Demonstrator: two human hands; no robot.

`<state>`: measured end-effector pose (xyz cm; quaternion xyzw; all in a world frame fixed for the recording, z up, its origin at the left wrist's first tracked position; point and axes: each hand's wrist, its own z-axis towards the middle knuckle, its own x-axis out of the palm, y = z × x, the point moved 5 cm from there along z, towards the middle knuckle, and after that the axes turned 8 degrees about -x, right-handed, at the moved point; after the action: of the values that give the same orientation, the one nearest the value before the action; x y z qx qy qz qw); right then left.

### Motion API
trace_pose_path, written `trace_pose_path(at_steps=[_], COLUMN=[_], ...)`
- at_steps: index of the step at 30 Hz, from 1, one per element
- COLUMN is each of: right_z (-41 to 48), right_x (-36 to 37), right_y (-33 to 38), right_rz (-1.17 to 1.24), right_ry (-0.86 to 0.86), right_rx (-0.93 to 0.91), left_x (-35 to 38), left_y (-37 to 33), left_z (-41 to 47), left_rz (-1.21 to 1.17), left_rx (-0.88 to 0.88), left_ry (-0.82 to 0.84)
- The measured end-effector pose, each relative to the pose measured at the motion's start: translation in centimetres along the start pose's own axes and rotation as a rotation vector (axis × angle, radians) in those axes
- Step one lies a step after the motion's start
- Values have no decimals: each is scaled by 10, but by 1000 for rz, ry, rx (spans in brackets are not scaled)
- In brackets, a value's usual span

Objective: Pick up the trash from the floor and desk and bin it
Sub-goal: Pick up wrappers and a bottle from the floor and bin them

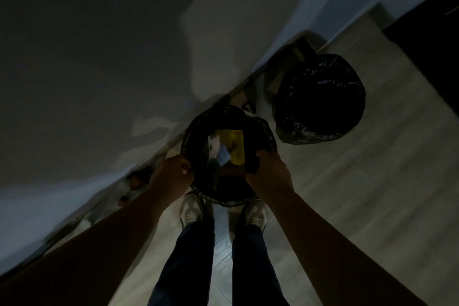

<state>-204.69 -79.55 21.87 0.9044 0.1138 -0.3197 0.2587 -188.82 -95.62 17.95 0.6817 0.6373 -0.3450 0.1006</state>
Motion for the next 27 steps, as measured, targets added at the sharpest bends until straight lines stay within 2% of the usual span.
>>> trace_pose_path(at_steps=[3,6,8,10,13,16,27], right_z=[-12,-27,-40,-56,-84,-115,-236], right_x=[-6,-20,-33,-48,-79,-112,-238], right_y=[15,29,41,51,69,88,162], right_rz=[-242,-360,-410,-423,-407,-387,-415], right_ry=[109,188,204,202,188,151,108], right_rx=[-133,-203,-246,-276,-298,-335,-718], left_x=[-15,-34,-45,-62,-93,-120,-186], left_y=[2,-3,-11,-17,-32,-50,-95], left_z=[-12,-30,-46,-67,-106,-154,-352], left_rz=[66,180,290,337,355,318,31], left_rx=[49,127,199,193,211,238,88], left_ry=[-11,-22,6,7,-54,-85,-281])
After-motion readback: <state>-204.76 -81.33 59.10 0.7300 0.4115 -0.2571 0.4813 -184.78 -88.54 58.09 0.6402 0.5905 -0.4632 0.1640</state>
